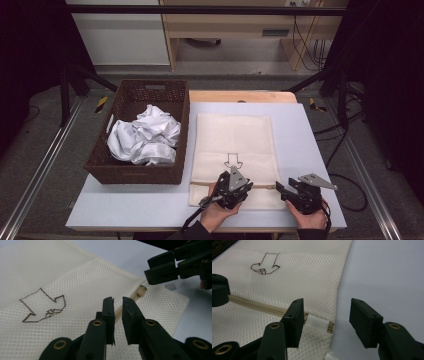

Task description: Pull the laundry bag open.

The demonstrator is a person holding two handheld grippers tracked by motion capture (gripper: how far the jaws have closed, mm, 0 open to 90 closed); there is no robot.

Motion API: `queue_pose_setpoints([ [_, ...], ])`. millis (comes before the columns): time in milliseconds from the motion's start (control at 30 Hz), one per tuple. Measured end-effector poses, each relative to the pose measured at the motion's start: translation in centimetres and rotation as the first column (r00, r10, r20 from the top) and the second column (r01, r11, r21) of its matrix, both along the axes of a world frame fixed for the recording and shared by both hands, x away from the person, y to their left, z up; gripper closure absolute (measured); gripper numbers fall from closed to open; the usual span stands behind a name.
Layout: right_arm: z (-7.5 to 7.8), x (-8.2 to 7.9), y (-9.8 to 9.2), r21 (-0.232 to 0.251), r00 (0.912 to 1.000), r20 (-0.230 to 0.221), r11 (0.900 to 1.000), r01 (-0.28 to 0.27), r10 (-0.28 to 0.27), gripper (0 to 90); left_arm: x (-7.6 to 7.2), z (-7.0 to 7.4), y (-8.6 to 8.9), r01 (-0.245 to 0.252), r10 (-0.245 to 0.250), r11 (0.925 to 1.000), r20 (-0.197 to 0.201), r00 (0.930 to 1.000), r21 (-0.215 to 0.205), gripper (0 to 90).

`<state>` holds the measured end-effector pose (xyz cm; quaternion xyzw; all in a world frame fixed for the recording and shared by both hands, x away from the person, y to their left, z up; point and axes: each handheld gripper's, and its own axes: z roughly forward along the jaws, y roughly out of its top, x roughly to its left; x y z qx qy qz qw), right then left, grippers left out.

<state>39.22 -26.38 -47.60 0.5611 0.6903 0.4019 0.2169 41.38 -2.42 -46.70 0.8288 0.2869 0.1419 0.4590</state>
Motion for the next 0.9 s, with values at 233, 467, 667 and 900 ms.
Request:
queue_pose_setpoints([
  [233, -0.4, -0.1, -0.4, 0.005, 0.9990, -0.043, 1.000, 0.011, -0.011, 53.4, -0.2, -1.3, -1.7, 0.028, -0.028, 0.9988, -0.008, 0.9996, 0.040, 89.0],
  [467, -0.9, 0.0, -0.5, 0.035, 0.9967, -0.080, 0.999, 0.015, -0.012, 61.1, -0.1, -1.9, -2.1, 0.038, -0.037, 0.9969, -0.028, 0.9990, 0.068, 89.8],
  [667, -1.0, 0.1, -0.3, 0.062, 0.9955, -0.095, 0.998, 0.012, -0.006, 71.0, 0.1, -2.0, -2.2, 0.046, -0.043, 0.9963, -0.051, 0.9978, 0.072, 88.3],
  [900, -0.7, 0.1, 0.2, 0.023, 0.9939, -0.107, 0.999, 0.029, -0.026, 81.8, -0.1, -2.1, -2.7, 0.040, -0.036, 0.9924, -0.028, 0.9989, 0.117, 87.4],
])
